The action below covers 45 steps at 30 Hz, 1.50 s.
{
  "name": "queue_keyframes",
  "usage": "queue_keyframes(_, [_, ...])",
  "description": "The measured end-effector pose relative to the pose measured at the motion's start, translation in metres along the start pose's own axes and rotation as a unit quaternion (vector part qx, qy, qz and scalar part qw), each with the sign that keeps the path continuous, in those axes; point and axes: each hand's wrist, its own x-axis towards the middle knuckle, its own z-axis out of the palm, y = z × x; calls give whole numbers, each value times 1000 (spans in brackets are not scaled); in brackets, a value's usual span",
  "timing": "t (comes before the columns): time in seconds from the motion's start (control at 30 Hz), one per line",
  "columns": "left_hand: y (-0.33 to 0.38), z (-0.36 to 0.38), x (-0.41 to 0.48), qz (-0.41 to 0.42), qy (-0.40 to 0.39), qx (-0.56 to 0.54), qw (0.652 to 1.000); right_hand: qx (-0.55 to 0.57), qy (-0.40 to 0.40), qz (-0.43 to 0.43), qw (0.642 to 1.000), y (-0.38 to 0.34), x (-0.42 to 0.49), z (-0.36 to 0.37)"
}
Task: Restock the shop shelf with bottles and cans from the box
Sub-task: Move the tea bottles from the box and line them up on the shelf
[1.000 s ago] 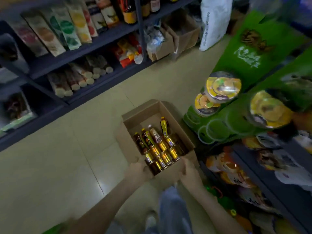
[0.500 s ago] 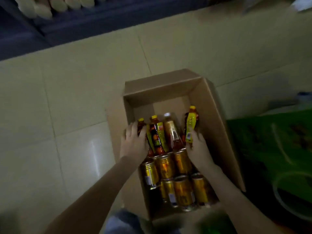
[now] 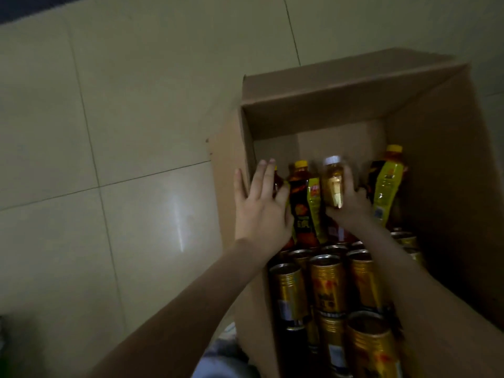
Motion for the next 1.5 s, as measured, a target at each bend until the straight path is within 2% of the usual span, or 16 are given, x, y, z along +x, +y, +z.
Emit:
queue_keyframes(0.07, [1, -19, -10, -19, -15, -48, 999, 112, 22, -24, 993, -11, -34, -27])
queue_keyframes(0.17, [13, -81, -33, -144, -109, -206, 962, 337, -8, -30, 941, -39, -111, -83])
queue_keyframes(0.2, [18, -111, -42, -170, -158, -306, 923, 390, -14, -16, 920, -50, -142, -106])
queue_keyframes(0.23, [22, -145, -49, -182, -223, -431, 855, 430, -18, -3, 903, -61, -175, -130])
queue_keyframes(0.27, [25, -181, -57, -177, -294, -545, 765, 464, -25, 10, 885, -72, -208, -154])
queue_keyframes(0.3, [26, -217, -66, -165, -352, -613, 688, 495, -38, 20, 868, -81, -243, -177])
queue_keyframes(0.33, [26, -250, -75, -146, -393, -639, 644, 528, -55, 25, 847, -91, -277, -199])
queue_keyframes(0.4, [25, -320, -90, -102, -448, -657, 598, 573, -86, 11, 815, -108, -343, -245])
queue_keyframes(0.5, [31, -419, -113, -4, -501, -665, 553, 585, -118, -48, 801, -130, -431, -304])
queue_keyframes(0.57, [40, -478, -132, 45, -502, -665, 551, 585, -115, -90, 798, -144, -483, -335])
queue_keyframes(0.63, [50, -523, -152, 83, -478, -658, 575, 593, -96, -128, 789, -156, -527, -360])
queue_keyframes(0.77, [72, -591, -193, 163, -385, -607, 676, 589, -20, -142, 795, -165, -602, -393])
queue_keyframes(1.0, [139, -670, -329, 303, -239, -468, 795, 510, 199, -129, 827, -129, -762, -402])
queue_keyframes(1.13, [202, -691, -454, 380, -106, -299, 869, 525, 290, -132, 789, -60, -884, -380])
queue_keyframes(1.27, [269, -702, -576, 465, -43, -264, 844, 507, 411, -91, 753, 12, -1004, -359])
queue_keyframes(1.5, [370, -740, -698, 627, -36, -307, 715, 499, 574, -93, 643, 102, -1171, -359])
